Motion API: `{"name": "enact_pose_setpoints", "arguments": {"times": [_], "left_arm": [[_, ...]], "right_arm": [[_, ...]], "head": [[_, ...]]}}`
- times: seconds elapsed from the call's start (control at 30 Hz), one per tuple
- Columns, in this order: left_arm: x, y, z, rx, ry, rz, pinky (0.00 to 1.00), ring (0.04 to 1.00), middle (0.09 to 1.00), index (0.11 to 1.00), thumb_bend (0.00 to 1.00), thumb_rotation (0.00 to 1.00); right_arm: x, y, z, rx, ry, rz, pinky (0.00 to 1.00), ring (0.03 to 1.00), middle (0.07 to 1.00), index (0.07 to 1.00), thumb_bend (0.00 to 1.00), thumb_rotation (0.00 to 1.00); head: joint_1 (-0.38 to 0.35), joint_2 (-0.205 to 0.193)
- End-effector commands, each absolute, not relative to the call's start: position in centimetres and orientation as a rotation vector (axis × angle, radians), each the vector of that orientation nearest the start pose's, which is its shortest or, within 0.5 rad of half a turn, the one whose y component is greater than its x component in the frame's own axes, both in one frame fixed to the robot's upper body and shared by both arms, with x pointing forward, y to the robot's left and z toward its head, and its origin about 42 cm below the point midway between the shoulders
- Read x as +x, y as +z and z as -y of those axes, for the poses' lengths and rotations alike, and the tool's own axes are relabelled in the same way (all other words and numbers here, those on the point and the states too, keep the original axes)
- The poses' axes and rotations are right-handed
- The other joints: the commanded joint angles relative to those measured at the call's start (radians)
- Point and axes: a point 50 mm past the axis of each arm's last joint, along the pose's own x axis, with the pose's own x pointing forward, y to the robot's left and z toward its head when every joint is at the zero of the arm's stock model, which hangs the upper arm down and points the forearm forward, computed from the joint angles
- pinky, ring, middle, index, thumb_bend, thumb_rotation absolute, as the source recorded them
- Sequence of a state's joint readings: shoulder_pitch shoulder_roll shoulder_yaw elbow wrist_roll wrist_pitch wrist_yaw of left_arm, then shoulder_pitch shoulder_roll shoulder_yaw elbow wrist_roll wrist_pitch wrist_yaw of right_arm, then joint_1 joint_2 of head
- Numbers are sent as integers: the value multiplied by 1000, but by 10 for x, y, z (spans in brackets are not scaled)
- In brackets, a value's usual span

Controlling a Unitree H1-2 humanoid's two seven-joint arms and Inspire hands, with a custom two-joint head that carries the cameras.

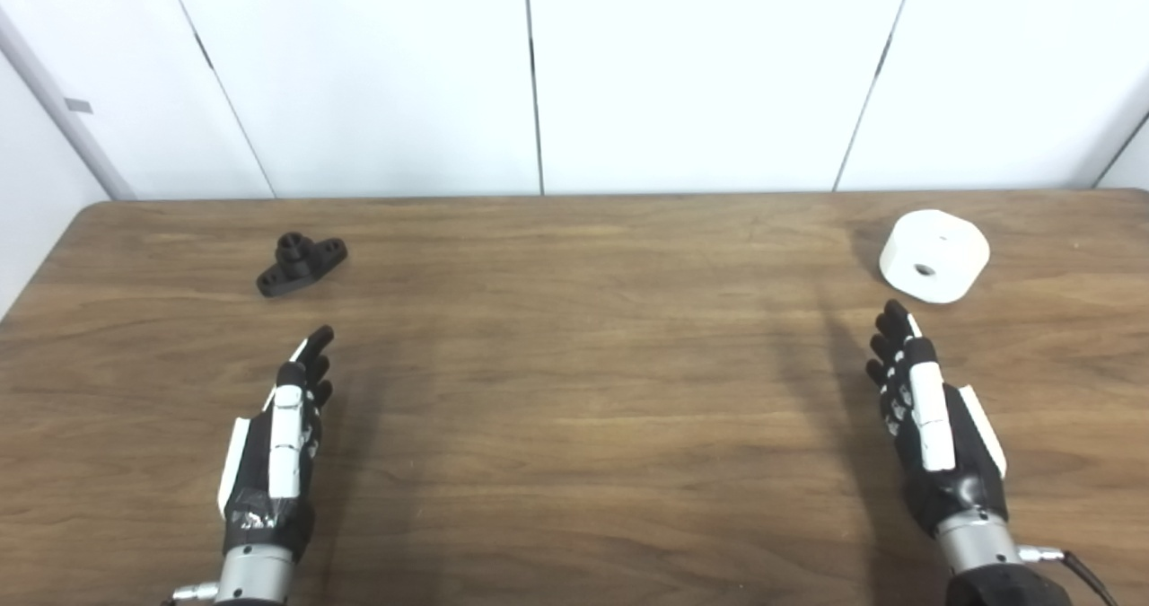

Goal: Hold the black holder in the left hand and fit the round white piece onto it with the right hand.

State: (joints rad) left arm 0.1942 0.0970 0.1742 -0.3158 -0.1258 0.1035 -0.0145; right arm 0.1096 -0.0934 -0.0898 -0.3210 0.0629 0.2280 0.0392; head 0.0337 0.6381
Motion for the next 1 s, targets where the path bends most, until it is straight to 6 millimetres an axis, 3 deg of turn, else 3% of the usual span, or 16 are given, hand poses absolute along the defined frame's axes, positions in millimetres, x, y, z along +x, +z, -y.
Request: {"name": "enact_pose_setpoints", "arguments": {"times": [0.0, 0.33, 0.53, 0.67, 0.8, 0.97], "left_arm": [[215, 145, -293, 22, 165, 90, 1000, 1000, 1000, 935, 521, 999], [214, 143, -291, 28, 159, 91, 1000, 1000, 1000, 936, 503, 1000], [212, 139, -285, 35, 155, 90, 1000, 1000, 1000, 940, 489, 1000], [212, 134, -279, 28, 154, 106, 1000, 1000, 1000, 943, 469, 1000], [212, 128, -271, 16, 165, 112, 1000, 1000, 987, 923, 395, 983], [213, 124, -265, 31, 150, 99, 1000, 1000, 995, 935, 442, 973]], "right_arm": [[249, 159, 262, -43, -45, 70, 1000, 1000, 1000, 1000, 577, 1000], [248, 157, 264, -38, -41, 68, 1000, 1000, 1000, 1000, 583, 1000], [246, 151, 270, -55, -38, 56, 1000, 1000, 1000, 1000, 574, 1000], [245, 149, 277, -53, -35, 53, 1000, 1000, 1000, 1000, 568, 1000], [245, 144, 284, -51, -33, 47, 1000, 1000, 1000, 1000, 561, 1000], [246, 142, 288, -49, -12, 42, 1000, 1000, 1000, 1000, 592, 1000]], "head": [[2, -1], [19, -19], [99, -62], [190, -97], [233, -117], [270, -138]]}}
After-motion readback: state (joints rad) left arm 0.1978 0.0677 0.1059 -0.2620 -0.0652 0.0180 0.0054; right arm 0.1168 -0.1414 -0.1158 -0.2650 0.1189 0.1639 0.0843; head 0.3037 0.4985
